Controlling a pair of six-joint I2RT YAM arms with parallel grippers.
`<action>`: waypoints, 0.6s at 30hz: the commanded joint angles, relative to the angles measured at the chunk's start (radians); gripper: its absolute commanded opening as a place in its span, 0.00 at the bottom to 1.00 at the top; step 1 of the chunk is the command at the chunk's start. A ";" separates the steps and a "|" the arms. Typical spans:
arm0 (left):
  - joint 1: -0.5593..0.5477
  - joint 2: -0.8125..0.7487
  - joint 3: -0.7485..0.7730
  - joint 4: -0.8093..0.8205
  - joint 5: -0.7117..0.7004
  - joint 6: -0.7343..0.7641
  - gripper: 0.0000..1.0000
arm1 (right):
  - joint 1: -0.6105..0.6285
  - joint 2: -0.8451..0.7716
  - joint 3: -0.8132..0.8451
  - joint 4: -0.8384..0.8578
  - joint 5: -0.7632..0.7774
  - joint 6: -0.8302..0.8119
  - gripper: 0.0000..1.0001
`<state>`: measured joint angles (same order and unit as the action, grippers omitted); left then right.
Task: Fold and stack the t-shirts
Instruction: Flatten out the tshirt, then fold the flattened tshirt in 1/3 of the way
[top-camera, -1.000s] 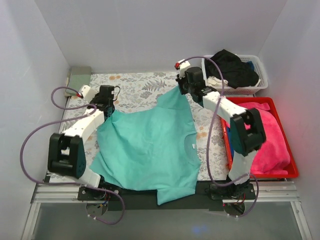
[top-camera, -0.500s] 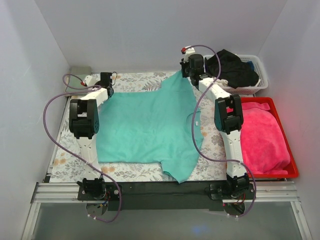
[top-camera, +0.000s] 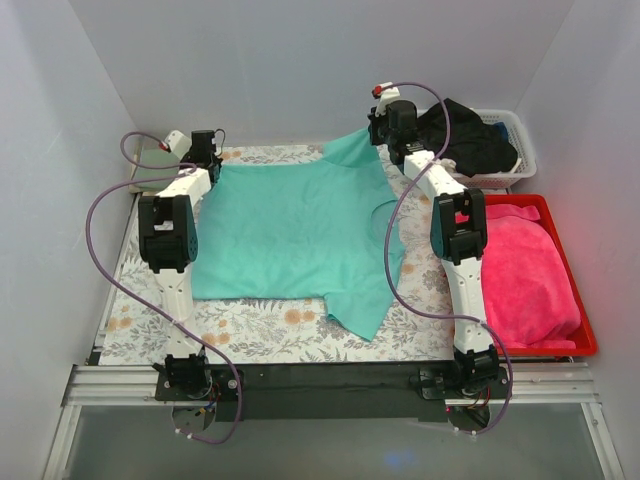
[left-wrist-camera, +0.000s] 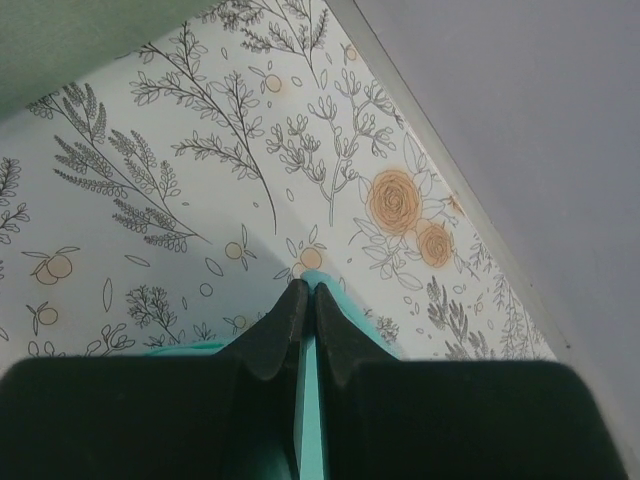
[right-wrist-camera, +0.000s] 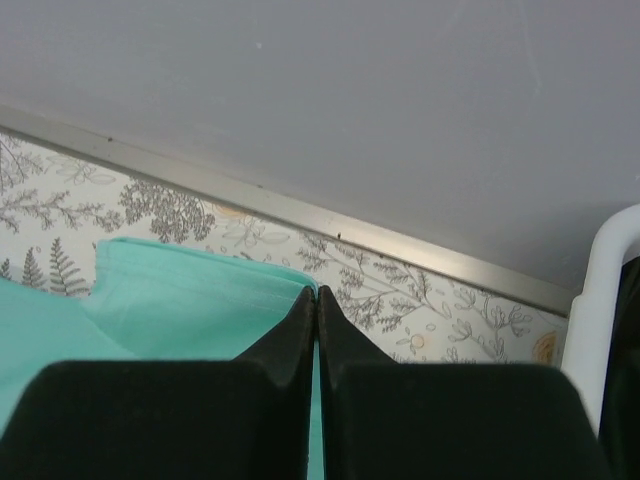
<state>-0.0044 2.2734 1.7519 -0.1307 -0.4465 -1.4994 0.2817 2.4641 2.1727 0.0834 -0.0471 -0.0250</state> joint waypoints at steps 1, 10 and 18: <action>0.003 -0.101 -0.038 0.049 0.040 0.073 0.00 | -0.001 -0.085 -0.051 0.047 -0.017 0.007 0.01; 0.003 -0.212 -0.181 0.019 -0.038 0.064 0.00 | 0.004 -0.250 -0.273 0.078 -0.010 0.014 0.01; 0.003 -0.293 -0.247 0.006 -0.052 0.048 0.00 | 0.011 -0.421 -0.471 0.098 0.012 0.011 0.01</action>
<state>-0.0055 2.0834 1.5204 -0.1127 -0.4625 -1.4540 0.2867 2.1315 1.7504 0.1219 -0.0502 -0.0204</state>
